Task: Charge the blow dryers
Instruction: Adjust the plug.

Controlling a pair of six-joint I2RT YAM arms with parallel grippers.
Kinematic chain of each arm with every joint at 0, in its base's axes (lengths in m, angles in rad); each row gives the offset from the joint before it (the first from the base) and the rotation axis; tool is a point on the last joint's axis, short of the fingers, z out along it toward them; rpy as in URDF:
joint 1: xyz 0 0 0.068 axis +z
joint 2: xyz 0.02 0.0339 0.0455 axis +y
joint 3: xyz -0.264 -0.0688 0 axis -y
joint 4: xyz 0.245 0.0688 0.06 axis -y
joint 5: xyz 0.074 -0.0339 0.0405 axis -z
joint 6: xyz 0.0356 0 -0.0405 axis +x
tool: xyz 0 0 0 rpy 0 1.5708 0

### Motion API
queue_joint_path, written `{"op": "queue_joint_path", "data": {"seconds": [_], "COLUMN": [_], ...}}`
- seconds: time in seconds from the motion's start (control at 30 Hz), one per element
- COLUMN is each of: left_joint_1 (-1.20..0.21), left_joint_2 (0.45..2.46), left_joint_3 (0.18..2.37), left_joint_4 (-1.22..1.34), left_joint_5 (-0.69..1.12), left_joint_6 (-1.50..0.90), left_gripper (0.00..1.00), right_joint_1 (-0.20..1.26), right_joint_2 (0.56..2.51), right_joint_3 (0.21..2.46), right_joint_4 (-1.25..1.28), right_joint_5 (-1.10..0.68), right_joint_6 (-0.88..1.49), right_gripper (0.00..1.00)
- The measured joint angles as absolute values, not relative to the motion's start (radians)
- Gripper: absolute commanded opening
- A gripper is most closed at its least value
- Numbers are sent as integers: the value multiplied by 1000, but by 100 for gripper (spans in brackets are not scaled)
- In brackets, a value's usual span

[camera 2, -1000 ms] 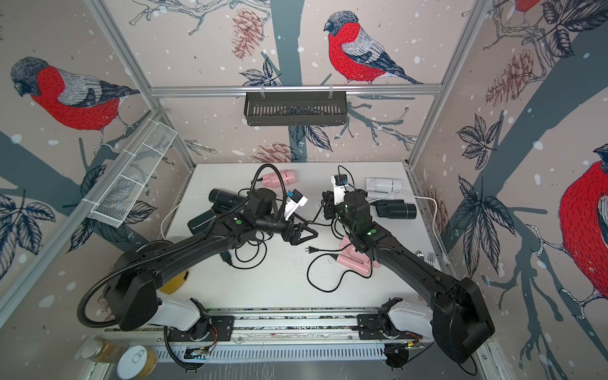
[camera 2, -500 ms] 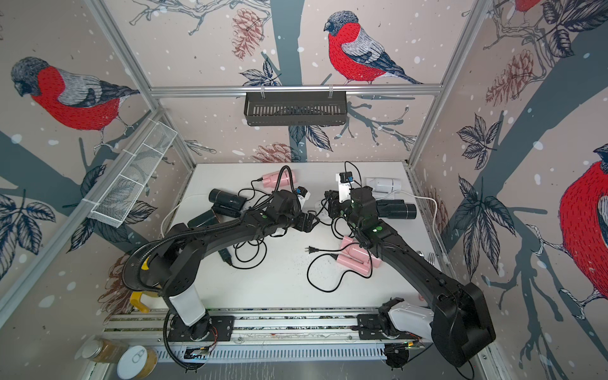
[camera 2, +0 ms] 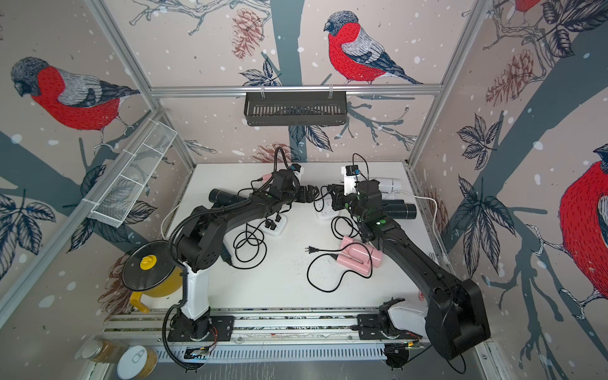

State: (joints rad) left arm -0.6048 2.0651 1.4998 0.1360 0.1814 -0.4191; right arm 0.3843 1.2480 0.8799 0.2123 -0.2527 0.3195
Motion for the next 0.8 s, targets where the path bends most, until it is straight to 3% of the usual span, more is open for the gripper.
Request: {"op": "queue_joint_path", "data": {"seconds": [0.53,0.8], "left_joint_1": [-481,-455], "left_joint_2": [2317,2288], "left_joint_3": [1911,1813], "left_joint_4": [144,97], "left_joint_5": [79,68], "left_joint_6": [-410,-389], "left_gripper": [89,89], "right_joint_1": [344,374], "right_joint_2": [1647,1782], "right_joint_3": [1072,1134], "right_joint_4": [265,204], "right_joint_5": [-329,-276], "right_joint_6": [359,307], "right_gripper": [10,7]}}
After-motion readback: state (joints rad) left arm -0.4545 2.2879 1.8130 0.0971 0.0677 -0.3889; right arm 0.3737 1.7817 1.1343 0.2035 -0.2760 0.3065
